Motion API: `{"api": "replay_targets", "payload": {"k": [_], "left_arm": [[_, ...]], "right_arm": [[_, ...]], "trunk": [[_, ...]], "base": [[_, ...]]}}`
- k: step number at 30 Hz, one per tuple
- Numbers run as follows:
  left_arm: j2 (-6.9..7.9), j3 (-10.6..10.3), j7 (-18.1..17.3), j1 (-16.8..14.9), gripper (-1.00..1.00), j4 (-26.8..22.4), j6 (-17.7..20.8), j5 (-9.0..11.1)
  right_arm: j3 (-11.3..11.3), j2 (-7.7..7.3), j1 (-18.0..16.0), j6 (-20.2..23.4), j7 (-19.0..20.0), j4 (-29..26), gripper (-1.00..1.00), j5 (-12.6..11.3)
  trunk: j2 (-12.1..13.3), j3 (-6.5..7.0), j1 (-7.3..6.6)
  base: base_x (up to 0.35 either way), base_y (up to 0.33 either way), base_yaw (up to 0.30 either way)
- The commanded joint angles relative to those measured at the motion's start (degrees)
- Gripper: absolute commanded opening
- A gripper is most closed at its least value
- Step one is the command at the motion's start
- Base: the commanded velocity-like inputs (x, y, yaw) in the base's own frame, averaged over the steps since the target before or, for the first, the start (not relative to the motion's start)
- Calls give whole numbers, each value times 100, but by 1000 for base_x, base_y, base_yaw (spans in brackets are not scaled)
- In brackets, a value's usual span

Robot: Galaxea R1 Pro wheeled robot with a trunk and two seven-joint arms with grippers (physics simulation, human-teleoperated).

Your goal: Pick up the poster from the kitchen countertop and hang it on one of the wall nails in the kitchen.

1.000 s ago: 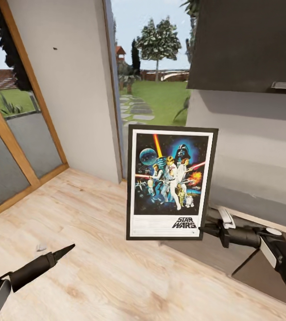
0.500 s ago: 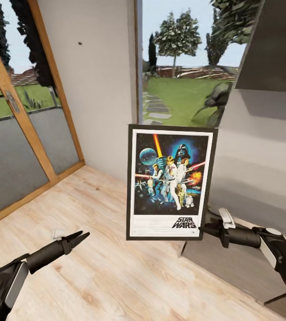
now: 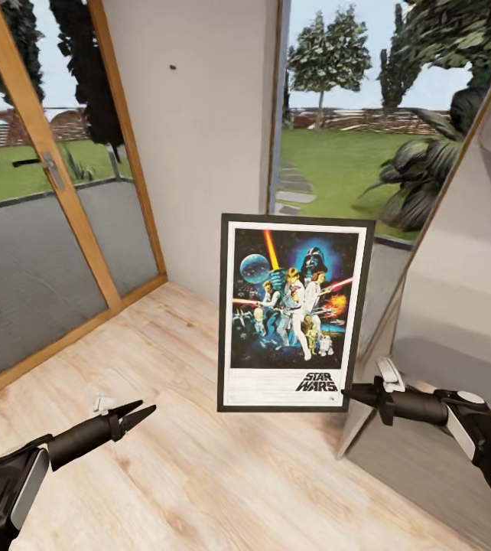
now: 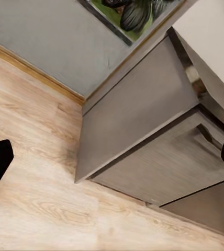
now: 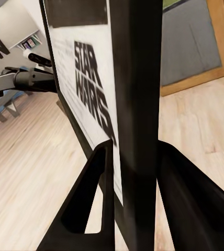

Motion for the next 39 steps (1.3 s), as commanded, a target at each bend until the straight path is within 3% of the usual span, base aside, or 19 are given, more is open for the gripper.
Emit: {"api": "replay_targets", "payload": {"k": [1, 20, 26, 39], "left_arm": [[0, 1, -15, -5, 100, -7, 59, 25], [9, -3, -16, -3, 100, -30, 66, -13], [91, 1, -24, -5, 100, 1, 73, -12], [104, 1, -25, -4, 100, 3, 74, -12]], "right_arm": [[15, -5, -5, 78, 32, 1, -100, -30], [15, -2, -5, 35, 32, 9, -100, -23], [15, -1, -5, 33, 32, 8, -100, -23], [15, -1, -5, 33, 32, 4, -100, -23]], "trunk": [[-11, -12, 5], [-11, -13, 5], [-11, -12, 5], [-11, 60, 5]], "base": [[163, 274, 15], [223, 280, 2], [249, 274, -4], [249, 274, -164]]}}
